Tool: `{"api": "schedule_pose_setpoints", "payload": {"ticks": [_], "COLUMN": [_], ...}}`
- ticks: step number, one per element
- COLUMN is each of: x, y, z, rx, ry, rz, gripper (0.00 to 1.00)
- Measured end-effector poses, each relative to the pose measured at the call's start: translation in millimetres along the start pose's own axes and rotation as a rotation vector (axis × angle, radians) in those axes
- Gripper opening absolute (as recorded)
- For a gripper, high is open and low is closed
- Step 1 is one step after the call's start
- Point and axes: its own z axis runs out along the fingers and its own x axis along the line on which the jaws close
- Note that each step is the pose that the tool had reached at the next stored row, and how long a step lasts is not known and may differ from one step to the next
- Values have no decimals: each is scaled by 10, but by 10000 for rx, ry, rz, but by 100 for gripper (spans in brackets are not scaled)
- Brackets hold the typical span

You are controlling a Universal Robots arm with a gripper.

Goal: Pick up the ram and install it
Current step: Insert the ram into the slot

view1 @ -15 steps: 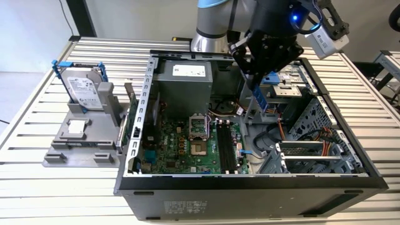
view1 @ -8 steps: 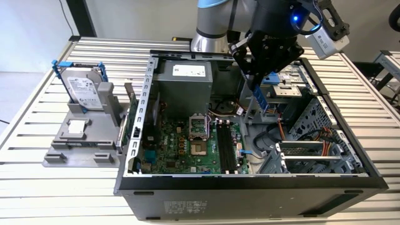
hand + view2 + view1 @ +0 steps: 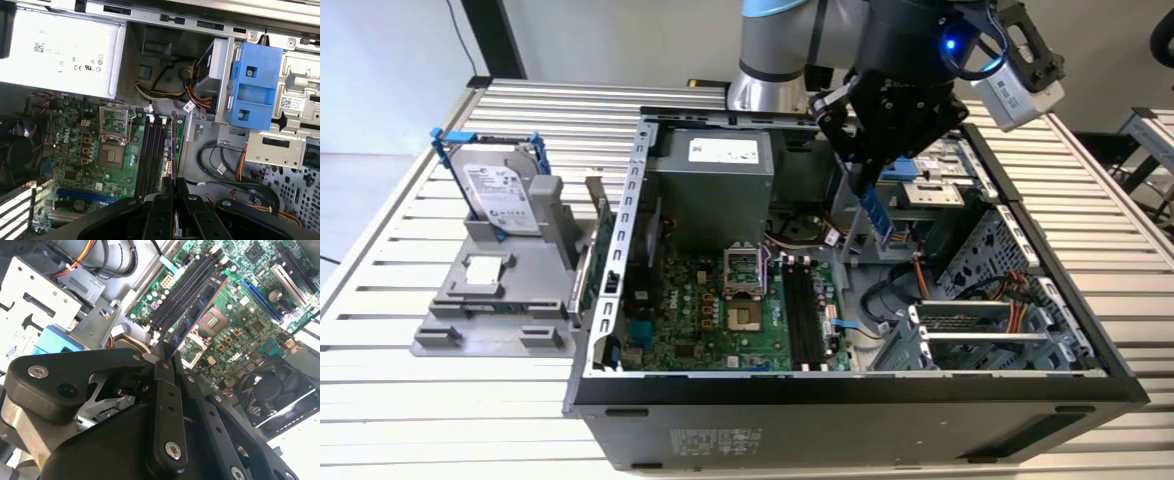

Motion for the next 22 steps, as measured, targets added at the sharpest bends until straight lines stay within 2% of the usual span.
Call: {"api": "schedule_pose_setpoints", "payload": {"ticks": [7, 14, 19, 22], "x": [-21, -32, -40, -41], "y": [-5, -14, -75, -87], "z": [84, 128, 155, 170], "rx": [4, 14, 13, 13], "ry": [-3, -4, -6, -7], "rz": [157, 288, 348, 380], "gripper": [0, 0, 0, 0]}}
